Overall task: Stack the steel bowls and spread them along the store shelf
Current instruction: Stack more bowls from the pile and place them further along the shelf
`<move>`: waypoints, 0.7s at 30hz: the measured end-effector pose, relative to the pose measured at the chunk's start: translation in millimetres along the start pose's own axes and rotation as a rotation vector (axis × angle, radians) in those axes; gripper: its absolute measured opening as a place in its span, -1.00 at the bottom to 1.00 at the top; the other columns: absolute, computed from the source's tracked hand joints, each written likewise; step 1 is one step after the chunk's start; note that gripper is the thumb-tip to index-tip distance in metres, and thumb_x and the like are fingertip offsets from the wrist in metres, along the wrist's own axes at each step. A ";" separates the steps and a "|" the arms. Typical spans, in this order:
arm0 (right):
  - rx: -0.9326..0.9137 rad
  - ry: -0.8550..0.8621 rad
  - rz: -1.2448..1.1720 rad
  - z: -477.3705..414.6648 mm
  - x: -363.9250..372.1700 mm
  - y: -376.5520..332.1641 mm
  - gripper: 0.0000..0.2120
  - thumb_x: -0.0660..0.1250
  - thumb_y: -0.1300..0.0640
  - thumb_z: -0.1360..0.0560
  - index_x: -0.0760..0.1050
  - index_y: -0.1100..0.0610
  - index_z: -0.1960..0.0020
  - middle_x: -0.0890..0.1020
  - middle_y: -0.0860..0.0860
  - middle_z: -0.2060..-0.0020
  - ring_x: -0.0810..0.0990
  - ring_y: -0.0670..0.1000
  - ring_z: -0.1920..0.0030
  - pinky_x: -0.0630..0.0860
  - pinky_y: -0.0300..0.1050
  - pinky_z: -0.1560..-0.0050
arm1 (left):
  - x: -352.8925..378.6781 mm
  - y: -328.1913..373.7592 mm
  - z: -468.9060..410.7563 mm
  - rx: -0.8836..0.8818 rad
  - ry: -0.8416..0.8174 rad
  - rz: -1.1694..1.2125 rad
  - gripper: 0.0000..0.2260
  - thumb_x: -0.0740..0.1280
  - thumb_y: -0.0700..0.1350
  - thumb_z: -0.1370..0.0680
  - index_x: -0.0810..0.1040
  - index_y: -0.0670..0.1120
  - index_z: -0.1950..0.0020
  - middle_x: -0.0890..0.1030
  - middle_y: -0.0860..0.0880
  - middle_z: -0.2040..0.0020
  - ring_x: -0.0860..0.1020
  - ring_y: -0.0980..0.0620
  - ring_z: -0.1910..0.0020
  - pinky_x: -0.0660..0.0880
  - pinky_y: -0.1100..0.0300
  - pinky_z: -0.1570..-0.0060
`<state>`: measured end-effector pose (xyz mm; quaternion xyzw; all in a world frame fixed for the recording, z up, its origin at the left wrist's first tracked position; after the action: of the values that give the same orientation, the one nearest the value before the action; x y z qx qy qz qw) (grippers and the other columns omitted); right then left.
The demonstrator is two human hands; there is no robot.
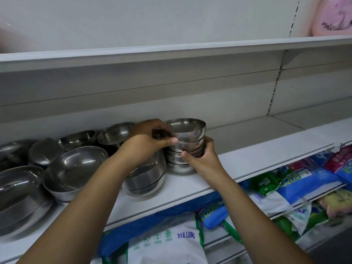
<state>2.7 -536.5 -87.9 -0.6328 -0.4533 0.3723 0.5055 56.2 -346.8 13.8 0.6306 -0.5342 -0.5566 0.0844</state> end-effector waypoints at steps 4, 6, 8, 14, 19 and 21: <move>0.014 -0.003 0.004 1.3 -0.4 -2.4 0.02 0.64 -0.26 -0.12 0.22 0.01 -0.40 0.59 -0.08 -0.24 0.61 -0.27 -0.16 0.55 -0.36 -0.04 | 1.2 -1.8 -1.2 -0.008 0.003 0.055 -0.67 0.55 0.20 -0.25 0.66 0.09 0.09 0.71 0.12 0.04 0.67 0.09 -0.05 0.58 -0.07 -0.20; 0.030 -0.036 0.007 0.9 0.6 -2.7 0.02 0.70 -0.17 -0.18 0.18 -0.02 -0.43 0.56 -0.05 -0.29 0.60 -0.21 -0.21 0.56 -0.32 -0.08 | 1.3 -3.2 -1.1 -0.016 0.010 0.095 -0.66 0.55 0.18 -0.23 0.66 0.06 0.10 0.72 0.11 0.05 0.68 0.09 -0.04 0.58 -0.06 -0.21; 0.031 -0.072 0.039 0.7 2.1 -4.0 0.04 0.72 -0.01 -0.20 0.11 -0.09 -0.44 0.52 -0.07 -0.33 0.58 -0.17 -0.26 0.57 -0.27 -0.15 | 1.2 -4.8 -1.1 -0.028 0.014 0.119 -0.71 0.59 0.10 -0.27 0.66 0.04 0.09 0.72 0.10 0.04 0.68 0.10 -0.05 0.58 -0.04 -0.22; 0.007 -0.038 0.066 5.2 2.4 -10.1 0.05 0.74 0.14 -0.18 0.15 -0.09 -0.45 0.52 -0.13 -0.30 0.57 -0.18 -0.24 0.56 -0.30 -0.18 | 0.2 -4.0 -0.9 -0.051 0.019 0.142 -0.77 0.63 -0.07 -0.33 0.65 0.05 0.11 0.71 0.10 0.01 0.67 0.12 -0.06 0.59 0.01 -0.21; -0.004 0.002 0.047 5.2 0.7 -12.5 0.03 0.75 0.15 -0.16 0.22 -0.09 -0.45 0.56 -0.12 -0.28 0.60 -0.16 -0.23 0.57 -0.16 -0.27 | 0.9 1.4 -3.2 -0.043 0.039 0.156 -0.74 0.63 -0.02 -0.29 0.66 0.06 0.10 0.72 0.10 0.01 0.67 0.11 -0.07 0.59 -0.01 -0.22; -0.010 0.020 0.041 5.0 -3.9 -15.1 0.03 0.75 0.15 -0.15 0.24 -0.07 -0.45 0.57 -0.11 -0.28 0.61 -0.16 -0.22 0.58 -0.17 -0.26 | 2.6 7.4 -5.3 -0.031 0.048 0.163 -0.70 0.62 0.02 -0.26 0.67 0.03 0.07 0.72 0.08 0.01 0.68 0.11 -0.06 0.59 -0.01 -0.22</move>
<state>-6.2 -537.5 -74.2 -0.6480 -0.4371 0.3740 0.4992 55.6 -354.4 19.3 0.5969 -0.5728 -0.5408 0.1522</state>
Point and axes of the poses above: each hand's wrist, its own z-axis away from the middle knuckle, its own x-axis out of the palm, y = z × x, the point moved 1 cm from there along -z, towards the middle knuckle
